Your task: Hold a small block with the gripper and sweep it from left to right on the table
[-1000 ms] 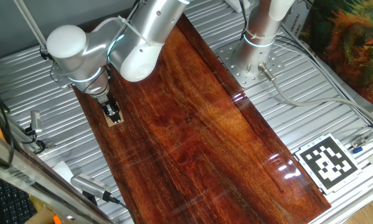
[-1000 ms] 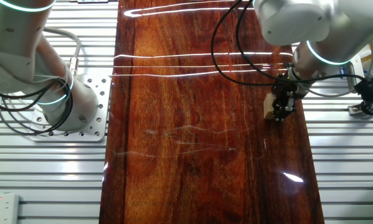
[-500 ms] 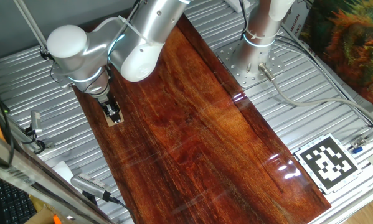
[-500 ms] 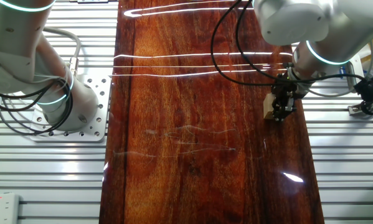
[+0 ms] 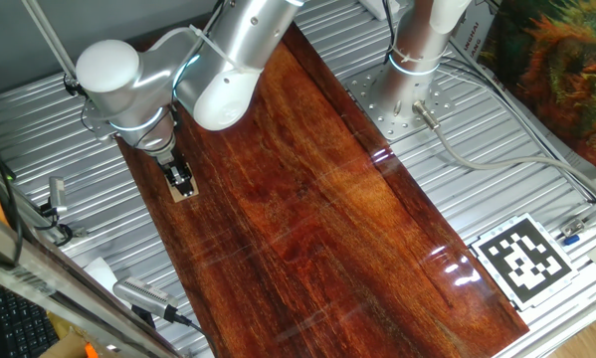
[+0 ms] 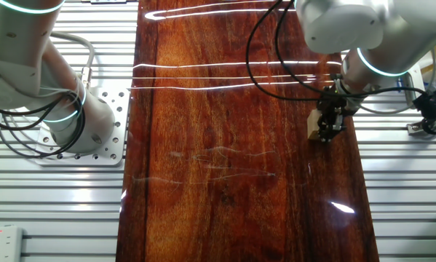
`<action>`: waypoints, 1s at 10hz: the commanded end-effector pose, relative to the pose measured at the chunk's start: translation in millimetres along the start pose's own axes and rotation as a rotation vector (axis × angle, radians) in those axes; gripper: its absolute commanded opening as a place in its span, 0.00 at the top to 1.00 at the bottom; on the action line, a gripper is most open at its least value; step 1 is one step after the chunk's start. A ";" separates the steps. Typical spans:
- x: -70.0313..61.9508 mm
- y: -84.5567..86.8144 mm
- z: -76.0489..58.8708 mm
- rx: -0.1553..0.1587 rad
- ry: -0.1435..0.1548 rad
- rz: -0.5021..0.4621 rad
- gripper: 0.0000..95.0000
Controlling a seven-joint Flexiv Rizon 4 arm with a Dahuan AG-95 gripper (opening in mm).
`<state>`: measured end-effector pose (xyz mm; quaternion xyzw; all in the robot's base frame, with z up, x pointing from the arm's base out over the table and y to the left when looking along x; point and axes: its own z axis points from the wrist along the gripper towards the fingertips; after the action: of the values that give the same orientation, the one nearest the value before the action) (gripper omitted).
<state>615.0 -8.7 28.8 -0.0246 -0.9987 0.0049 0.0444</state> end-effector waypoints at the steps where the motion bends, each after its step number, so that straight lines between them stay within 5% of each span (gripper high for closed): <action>1: 1.2 -0.4 0.2 0.001 0.001 -0.001 1.00; 10: 12.9 -2.6 4.0 -0.011 -0.004 0.000 1.00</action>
<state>601.0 -10.9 27.7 -0.0228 -0.9989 0.0035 0.0412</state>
